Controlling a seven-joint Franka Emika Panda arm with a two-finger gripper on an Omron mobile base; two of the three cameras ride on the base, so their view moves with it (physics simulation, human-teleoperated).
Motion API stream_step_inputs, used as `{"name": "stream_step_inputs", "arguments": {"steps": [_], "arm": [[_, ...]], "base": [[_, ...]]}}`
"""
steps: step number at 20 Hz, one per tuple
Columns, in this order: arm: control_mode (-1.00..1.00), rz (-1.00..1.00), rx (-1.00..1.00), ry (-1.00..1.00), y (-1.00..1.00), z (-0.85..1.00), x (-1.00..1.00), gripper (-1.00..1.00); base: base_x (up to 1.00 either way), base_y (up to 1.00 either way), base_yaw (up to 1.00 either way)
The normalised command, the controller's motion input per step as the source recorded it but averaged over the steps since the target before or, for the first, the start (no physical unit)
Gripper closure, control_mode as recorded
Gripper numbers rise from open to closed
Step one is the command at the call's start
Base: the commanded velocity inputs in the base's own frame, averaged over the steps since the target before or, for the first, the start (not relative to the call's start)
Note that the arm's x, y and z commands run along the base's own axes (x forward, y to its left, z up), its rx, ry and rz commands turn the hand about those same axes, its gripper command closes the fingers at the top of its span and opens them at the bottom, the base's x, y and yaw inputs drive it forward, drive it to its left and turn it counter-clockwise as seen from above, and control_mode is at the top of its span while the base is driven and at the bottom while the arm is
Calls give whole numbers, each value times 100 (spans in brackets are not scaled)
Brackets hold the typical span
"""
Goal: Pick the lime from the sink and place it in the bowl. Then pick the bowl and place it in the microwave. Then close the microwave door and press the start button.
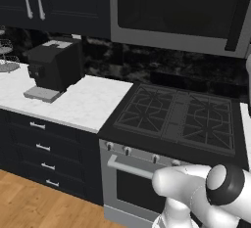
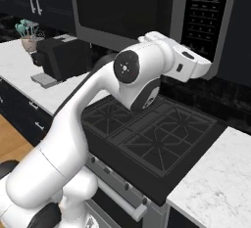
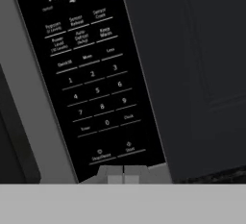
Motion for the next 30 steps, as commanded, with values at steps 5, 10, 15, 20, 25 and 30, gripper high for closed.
{"name": "stream_step_inputs", "arguments": {"steps": [5,10,15,20,25,30], "arm": [[-100,0,0,0,-14,-3,21,100],[-100,0,0,0,-17,-6,11,100],[-100,0,0,0,-6,-14,15,100],[-100,0,0,0,-12,-8,17,100],[-100,0,0,0,-8,-8,18,100],[-100,0,0,0,-6,-7,21,100]], "base": [[0,0,0],[0,0,0],[0,0,0],[0,0,0],[0,0,0],[0,0,0]]}}
